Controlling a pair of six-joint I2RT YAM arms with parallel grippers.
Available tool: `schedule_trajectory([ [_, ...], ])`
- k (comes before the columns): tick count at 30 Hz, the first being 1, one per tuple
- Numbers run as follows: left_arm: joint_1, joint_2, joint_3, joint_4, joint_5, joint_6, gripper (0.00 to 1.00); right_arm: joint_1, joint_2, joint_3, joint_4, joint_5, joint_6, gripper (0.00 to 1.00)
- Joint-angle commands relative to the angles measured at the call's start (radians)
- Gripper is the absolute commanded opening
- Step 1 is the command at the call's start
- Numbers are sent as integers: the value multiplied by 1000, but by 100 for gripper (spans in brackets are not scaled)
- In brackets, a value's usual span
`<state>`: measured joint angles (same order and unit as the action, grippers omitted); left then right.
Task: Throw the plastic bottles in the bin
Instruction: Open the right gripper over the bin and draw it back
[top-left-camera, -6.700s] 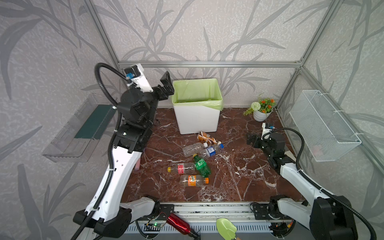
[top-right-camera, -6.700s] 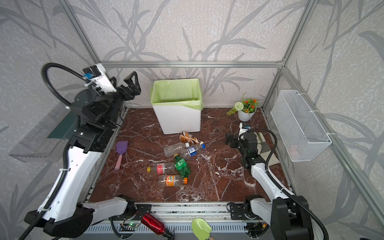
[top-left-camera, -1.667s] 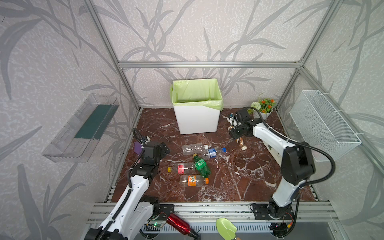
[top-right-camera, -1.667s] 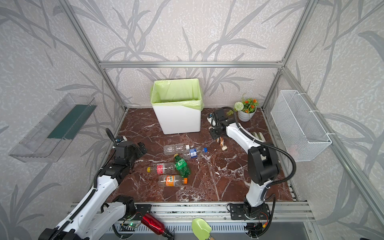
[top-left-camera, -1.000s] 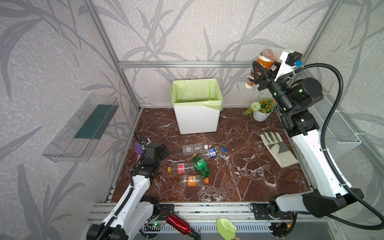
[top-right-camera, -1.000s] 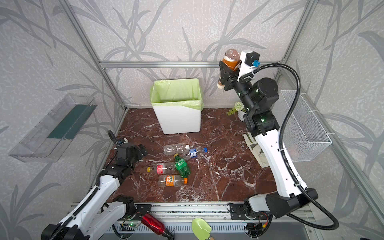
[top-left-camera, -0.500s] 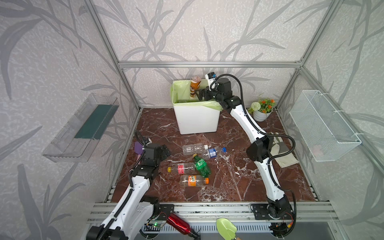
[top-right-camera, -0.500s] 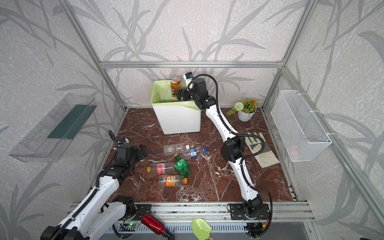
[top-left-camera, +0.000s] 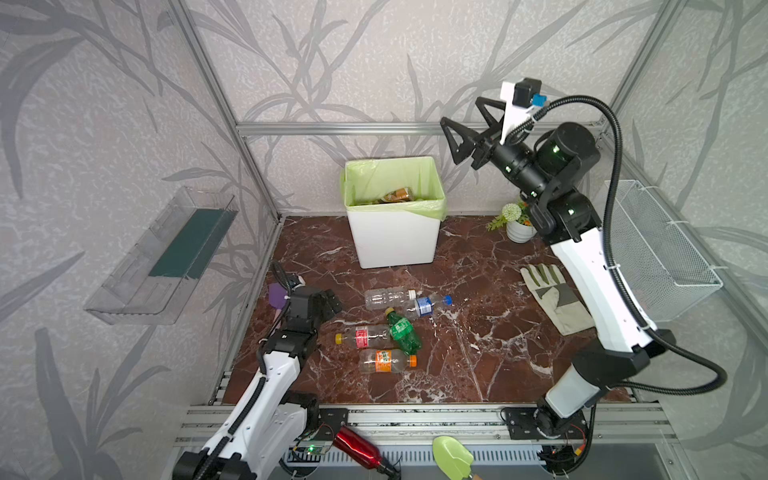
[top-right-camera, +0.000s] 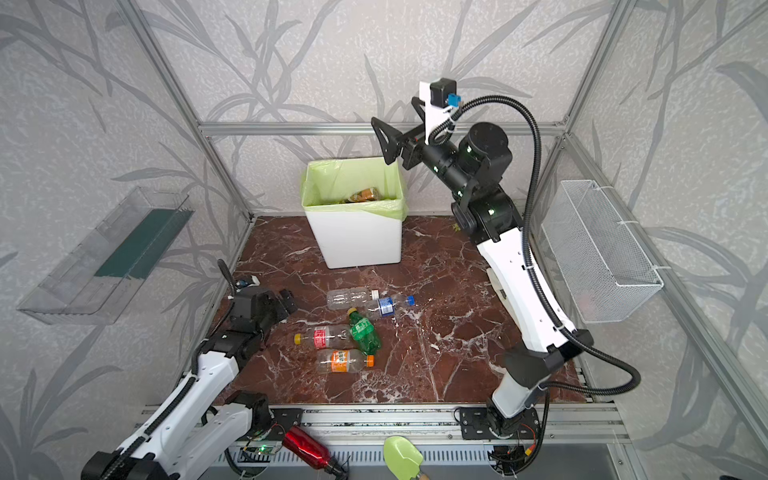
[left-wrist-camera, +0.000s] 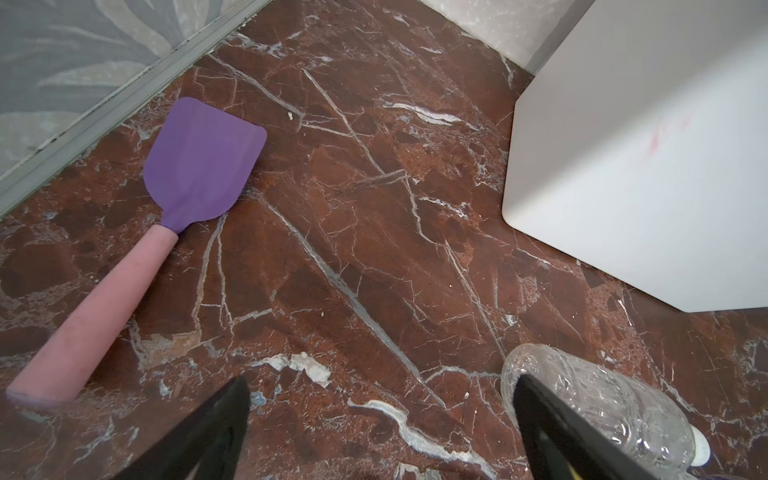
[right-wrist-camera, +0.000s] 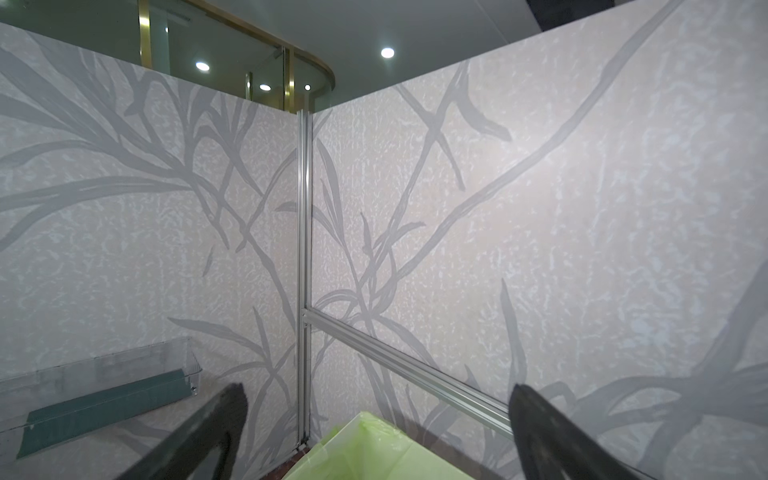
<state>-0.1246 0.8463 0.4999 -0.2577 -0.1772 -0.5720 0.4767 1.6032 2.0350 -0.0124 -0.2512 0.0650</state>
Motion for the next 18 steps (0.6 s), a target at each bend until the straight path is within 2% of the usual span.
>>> schedule_trajectory([
  [1,-12,-34,1,1,29,48,99,-25,-69,-258,75,60,-20,99],
  [4,-68,-55,13,-6,18,96,99,-81,-189,-488,141,79,36,99],
  [9,-244,-47,77,-54,-124,174,99,-184,-338,-817,197,107,132,99],
  [18,-494,134,199,-29,-175,338,99,-379,-494,-1296,298,76,350,99],
])
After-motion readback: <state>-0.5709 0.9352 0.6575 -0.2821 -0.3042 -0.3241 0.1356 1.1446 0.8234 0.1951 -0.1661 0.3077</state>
